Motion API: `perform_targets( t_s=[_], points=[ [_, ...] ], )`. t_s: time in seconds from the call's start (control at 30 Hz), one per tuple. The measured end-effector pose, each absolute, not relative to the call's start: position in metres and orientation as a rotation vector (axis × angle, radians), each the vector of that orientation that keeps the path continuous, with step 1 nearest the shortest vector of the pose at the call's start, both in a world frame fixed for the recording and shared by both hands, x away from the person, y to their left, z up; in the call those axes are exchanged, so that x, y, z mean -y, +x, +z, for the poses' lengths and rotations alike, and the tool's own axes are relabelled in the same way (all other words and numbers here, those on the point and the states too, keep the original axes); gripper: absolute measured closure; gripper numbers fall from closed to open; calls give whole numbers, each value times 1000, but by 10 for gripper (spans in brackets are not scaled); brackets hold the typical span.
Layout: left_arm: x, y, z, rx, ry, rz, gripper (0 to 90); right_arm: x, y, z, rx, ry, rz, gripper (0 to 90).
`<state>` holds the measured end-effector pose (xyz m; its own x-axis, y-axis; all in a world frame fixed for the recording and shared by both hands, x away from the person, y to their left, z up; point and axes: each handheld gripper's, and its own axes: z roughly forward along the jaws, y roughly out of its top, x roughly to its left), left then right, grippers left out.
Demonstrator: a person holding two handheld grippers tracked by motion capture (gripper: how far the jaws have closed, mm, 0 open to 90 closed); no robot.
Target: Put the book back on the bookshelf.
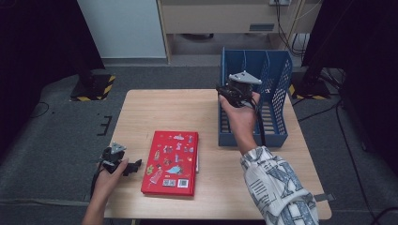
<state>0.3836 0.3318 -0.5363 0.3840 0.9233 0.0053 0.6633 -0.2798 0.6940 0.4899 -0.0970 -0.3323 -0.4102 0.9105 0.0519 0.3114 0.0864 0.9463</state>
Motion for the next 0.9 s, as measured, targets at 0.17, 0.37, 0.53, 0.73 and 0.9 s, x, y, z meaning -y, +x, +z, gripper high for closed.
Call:
perform_targets(
  t_s=[0.17, 0.37, 0.53, 0.73, 0.9],
  points=[
    [-332, 384, -536, -1359, 2038, 553, 0, 98, 490, -334, -1797, 1207, 1339, 524],
    [-331, 383, -536, -1359, 2038, 554, 0, 105, 488, -337, -1821, 1201, 1344, 354],
    [-331, 383, -536, -1359, 2037, 555, 0, 110, 477, -344, -1862, 1159, 1342, 251],
    [-331, 384, -536, -1362, 2035, 554, 0, 121, 454, -368, -1941, 1129, 1337, 189],
    [-332, 383, -536, -1349, 2041, 548, 0, 127, 440, -383, -1971, 1115, 1350, 173]
  ],
)
